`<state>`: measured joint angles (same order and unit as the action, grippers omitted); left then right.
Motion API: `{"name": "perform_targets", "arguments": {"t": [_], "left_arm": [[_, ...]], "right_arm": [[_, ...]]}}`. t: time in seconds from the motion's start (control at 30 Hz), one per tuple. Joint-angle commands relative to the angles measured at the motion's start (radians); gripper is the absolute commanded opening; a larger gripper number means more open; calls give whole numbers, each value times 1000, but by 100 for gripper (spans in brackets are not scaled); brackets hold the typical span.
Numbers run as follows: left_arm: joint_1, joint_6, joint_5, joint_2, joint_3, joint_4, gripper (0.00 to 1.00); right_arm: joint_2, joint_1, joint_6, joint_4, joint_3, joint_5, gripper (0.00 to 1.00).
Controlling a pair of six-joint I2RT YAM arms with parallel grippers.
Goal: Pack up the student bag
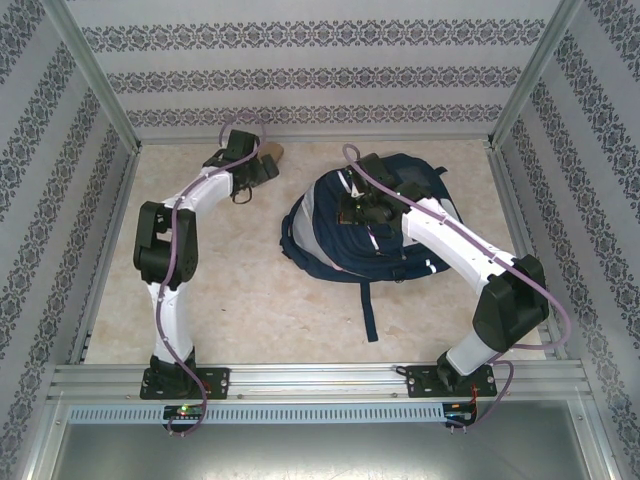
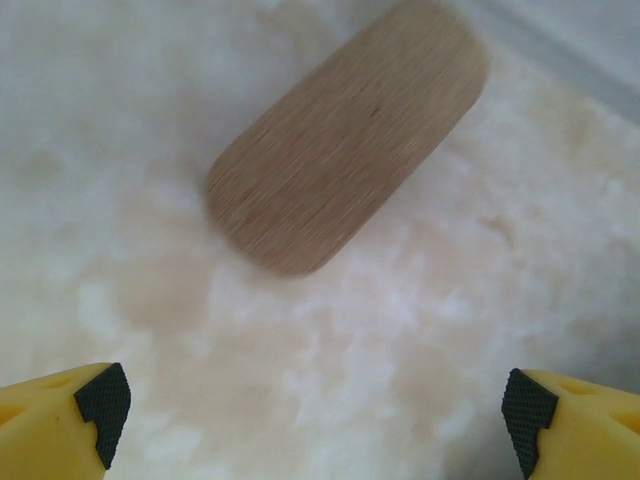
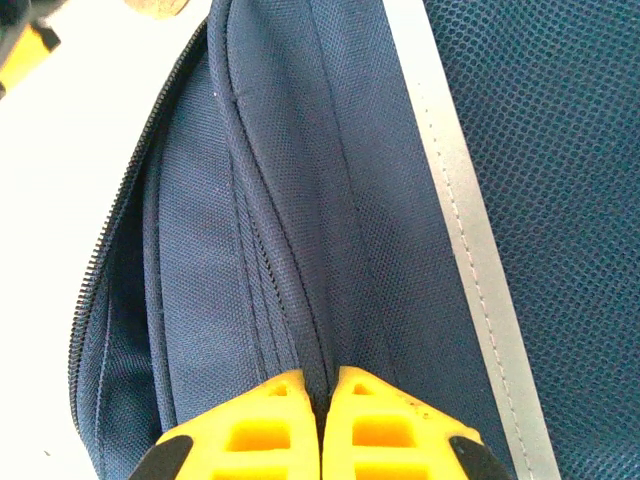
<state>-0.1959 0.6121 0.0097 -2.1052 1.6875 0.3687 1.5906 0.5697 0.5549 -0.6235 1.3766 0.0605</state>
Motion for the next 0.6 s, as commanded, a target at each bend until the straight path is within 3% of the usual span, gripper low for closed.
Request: {"name": "perform_targets", "arguments": {"t": [0.0,0.3,0.47,0.57], "left_arm": [[9,-196,-36,-94,106,78,99],[7,-503,-136,-312,403,158,100],[10,-540,-127,-434,612,237,99],[10,-551,-60,-514,745,313,100]], "right_arm": [[-37,25,33,18,-7,20,0],[-44,29,40,-17,-4,-2,1],[-49,28,46,-31,-7,-16,1],[-49,27,49,-38,-6,-24,1]]}}
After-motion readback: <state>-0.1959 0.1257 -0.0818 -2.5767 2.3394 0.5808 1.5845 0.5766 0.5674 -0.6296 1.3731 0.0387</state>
